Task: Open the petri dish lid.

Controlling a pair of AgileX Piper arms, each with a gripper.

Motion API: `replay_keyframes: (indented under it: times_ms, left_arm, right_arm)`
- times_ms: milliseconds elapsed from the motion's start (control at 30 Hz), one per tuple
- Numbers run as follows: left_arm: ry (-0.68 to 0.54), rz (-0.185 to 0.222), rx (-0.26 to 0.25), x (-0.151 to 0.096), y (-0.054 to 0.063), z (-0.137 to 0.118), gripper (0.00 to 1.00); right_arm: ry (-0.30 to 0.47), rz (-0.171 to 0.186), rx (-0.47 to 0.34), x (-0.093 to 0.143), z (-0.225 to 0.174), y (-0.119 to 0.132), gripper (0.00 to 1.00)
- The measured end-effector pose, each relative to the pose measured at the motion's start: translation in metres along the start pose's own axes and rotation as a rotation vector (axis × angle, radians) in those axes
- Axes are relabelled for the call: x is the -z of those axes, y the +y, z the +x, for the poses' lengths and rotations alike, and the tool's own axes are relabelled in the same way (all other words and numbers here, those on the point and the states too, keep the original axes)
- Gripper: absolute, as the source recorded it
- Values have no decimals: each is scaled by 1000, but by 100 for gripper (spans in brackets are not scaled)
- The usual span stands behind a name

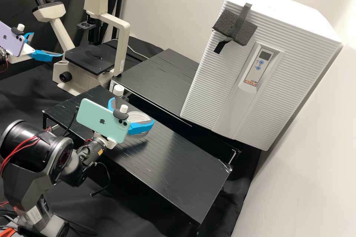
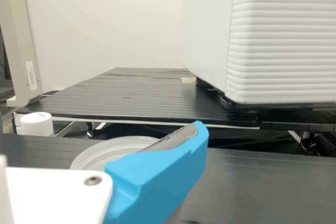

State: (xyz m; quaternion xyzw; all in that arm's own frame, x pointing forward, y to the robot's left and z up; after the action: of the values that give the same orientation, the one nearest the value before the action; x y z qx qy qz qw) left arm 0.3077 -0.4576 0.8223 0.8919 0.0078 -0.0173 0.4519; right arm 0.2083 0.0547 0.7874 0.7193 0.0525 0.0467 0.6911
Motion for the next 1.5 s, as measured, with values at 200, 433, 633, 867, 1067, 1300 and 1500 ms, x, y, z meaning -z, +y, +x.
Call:
replay_keyframes:
  times_ms: [200,433,633,867,1067,1300,1500]
  left_arm:
    - [0,0,0,0,0,0,100]
    - [0,0,0,0,0,0,100]
    - [0,0,0,0,0,0,100]
    - [0,0,0,0,0,0,100]
    - [0,0,0,0,0,0,100]
    - [0,0,0,0,0,0,100]
    - [0,0,0,0,0,0,100]
  right_arm:
    - [-23,-3,21,-4,1,-5,100]
    - [-63,-9,42,-12,0,-11,100]
    - [-79,-9,49,-14,1,-14,100]
    - [-79,-21,41,-15,0,-13,100]
    - [-110,-45,16,-17,0,-11,100]
    - [-126,-61,4,-19,1,-11,100]
    - [-141,-69,-8,-20,1,-10,100]
